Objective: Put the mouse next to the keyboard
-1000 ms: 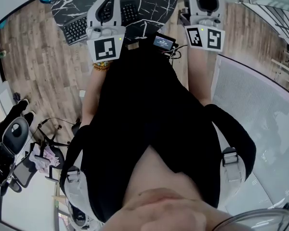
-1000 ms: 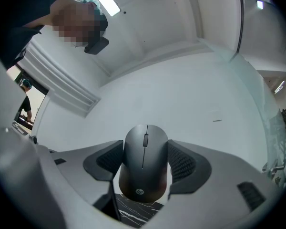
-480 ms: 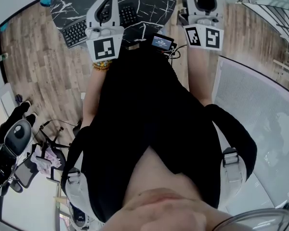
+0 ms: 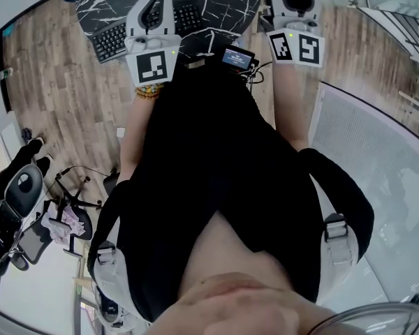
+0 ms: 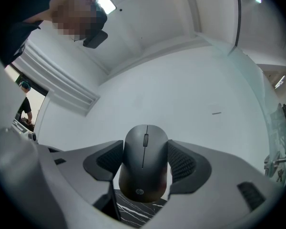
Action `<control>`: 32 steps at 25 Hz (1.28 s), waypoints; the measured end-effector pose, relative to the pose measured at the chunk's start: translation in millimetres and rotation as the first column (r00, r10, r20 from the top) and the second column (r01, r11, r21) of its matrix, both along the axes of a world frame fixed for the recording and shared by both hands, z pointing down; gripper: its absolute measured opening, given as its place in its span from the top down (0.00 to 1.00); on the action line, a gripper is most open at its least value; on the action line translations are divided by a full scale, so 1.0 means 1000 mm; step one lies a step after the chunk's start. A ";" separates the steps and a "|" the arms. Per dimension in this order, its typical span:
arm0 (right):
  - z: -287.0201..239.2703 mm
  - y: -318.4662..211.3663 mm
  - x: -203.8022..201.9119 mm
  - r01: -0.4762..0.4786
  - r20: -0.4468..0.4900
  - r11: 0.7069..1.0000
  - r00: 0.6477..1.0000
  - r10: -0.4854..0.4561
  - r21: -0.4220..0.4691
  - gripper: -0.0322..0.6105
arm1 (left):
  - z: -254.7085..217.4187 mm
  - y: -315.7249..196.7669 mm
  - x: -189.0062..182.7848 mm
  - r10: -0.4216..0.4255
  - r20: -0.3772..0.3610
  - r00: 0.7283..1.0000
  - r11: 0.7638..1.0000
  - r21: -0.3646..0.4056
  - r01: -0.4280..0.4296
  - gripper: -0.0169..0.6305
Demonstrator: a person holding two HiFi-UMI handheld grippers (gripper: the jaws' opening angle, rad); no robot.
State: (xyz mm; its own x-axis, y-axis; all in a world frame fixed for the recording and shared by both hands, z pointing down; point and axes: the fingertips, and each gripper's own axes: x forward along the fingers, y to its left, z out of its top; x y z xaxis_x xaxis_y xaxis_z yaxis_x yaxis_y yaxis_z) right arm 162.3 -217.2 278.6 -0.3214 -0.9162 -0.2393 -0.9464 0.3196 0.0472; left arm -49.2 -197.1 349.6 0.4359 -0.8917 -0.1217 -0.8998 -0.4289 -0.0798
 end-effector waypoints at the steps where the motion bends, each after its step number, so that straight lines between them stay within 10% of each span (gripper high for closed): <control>1: 0.002 -0.002 0.000 0.002 0.002 1.000 1.000 -0.002 -0.004 0.50 | 0.000 0.000 -0.001 -0.002 0.003 1.000 1.000 0.001 0.002 0.95; 32: 0.128 -0.053 -0.010 0.052 0.011 0.948 0.999 -0.051 -0.313 0.49 | 0.024 -0.023 -0.001 -0.016 0.012 1.000 0.998 -0.057 0.017 0.95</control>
State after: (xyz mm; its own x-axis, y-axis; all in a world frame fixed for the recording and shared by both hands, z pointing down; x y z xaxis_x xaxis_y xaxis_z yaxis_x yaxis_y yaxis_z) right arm 152.6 -270.3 406.7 -0.3696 -0.9275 0.0557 -0.9283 0.3659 -0.0655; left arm -50.6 -219.7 373.1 0.4222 -0.9042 -0.0653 -0.9059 -0.4183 -0.0655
